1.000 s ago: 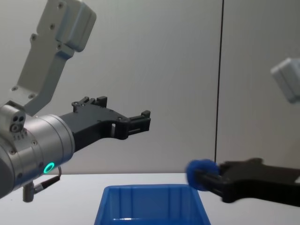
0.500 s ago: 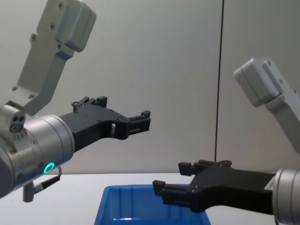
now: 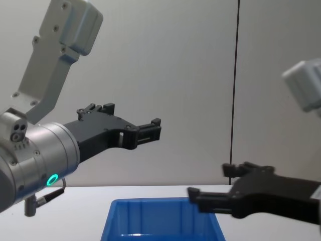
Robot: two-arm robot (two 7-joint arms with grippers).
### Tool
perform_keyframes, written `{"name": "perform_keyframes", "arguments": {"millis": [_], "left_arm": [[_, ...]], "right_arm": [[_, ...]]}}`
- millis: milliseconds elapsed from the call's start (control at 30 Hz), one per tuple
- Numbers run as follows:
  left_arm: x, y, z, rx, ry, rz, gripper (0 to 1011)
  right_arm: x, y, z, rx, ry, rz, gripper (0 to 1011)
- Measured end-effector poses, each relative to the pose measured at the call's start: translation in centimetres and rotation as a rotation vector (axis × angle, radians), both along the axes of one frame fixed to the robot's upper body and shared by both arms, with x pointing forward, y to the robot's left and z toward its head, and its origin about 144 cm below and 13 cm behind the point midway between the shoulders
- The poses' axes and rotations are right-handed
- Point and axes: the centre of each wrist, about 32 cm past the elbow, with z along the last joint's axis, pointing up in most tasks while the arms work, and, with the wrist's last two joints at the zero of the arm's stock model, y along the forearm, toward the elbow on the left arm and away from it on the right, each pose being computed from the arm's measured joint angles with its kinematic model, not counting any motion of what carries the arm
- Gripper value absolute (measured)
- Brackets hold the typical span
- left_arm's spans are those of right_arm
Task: Pick up the two dolls from the table and place them into the box.
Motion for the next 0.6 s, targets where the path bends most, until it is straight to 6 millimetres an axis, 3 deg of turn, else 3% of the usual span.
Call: {"name": "perform_keyframes", "arguments": {"millis": [367,600], "left_arm": [[0.0,0.0,0.0,0.0,0.0,0.0,1003],[-0.1,0.0,0.0,0.004,0.001,0.002,1003]], "right_arm": [[-0.6,-3.5,-0.2,0.012,-0.002,-0.076,1001],[-0.9,-4.7,-0.2,0.013,0.001,-0.1,1001]]}}
